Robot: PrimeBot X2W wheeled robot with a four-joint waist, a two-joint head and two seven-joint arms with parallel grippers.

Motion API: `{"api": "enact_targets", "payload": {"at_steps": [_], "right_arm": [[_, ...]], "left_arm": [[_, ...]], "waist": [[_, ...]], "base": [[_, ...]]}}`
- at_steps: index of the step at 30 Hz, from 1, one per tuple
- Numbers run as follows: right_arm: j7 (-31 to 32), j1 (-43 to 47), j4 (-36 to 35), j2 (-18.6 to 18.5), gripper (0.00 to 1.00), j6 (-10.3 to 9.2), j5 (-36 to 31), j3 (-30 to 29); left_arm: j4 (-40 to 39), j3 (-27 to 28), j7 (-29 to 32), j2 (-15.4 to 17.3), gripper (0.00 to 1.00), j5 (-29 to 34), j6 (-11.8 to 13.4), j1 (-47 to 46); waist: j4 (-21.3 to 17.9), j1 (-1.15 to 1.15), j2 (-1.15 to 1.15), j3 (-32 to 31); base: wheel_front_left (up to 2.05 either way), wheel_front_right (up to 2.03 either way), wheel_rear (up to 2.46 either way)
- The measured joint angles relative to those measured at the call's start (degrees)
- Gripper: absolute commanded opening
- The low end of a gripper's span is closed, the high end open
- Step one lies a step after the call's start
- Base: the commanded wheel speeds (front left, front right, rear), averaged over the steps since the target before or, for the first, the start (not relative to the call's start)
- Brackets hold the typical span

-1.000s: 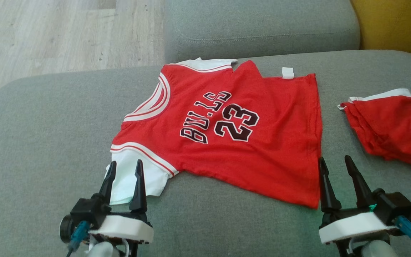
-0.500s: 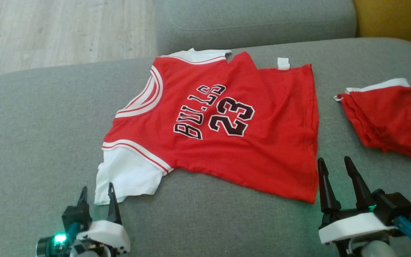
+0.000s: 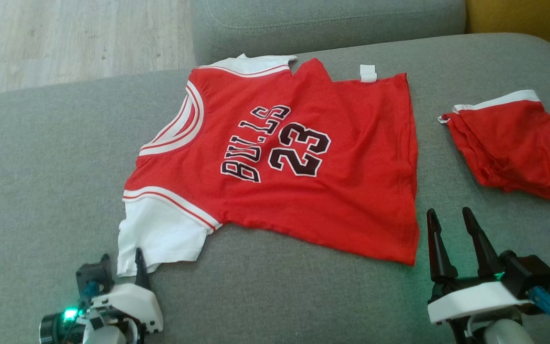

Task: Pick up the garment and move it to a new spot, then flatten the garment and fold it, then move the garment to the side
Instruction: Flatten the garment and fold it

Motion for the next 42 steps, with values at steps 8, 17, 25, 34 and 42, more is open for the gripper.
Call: {"api": "enact_targets", "payload": {"at_steps": [8,17,25,34,42], "right_arm": [[0.0,-0.6,2.9,0.0,1.0,0.0,-0.5,-1.5],[4.3,-0.6,13.2,0.0,1.0,0.0,-0.5,-1.6],[8.9,-1.1,16.4,0.1,1.0,0.0,9.3,2.5],[10.1,-5.3,21.4,0.0,1.0,0.0,18.5,5.2],[11.0,-7.9,23.9,-0.7,1.0,0.0,22.0,9.8]], "left_arm": [[1.4,-1.7,1.2,-0.2,0.0,-0.5,-3.5,-1.6],[-8.7,-0.4,-4.7,-1.0,0.0,-2.0,-3.8,-0.3],[-21.2,1.0,-4.7,-1.4,0.0,-0.1,-3.3,2.5],[-24.2,1.2,-4.7,-1.9,0.0,1.2,-3.9,4.8],[-24.5,1.9,-4.7,-2.0,0.0,1.7,-4.4,4.8]], "waist": [[0.0,0.0,0.0,-0.5],[0.4,0.0,0.0,-2.5],[0.8,0.0,0.0,-2.4],[1.7,0.0,0.0,-1.9],[2.3,0.0,0.0,-1.6]], "base": [[0.0,0.0,0.0],[0.0,0.0,0.0],[0.0,0.0,0.0],[0.0,0.0,0.0],[0.0,0.0,0.0]]}}
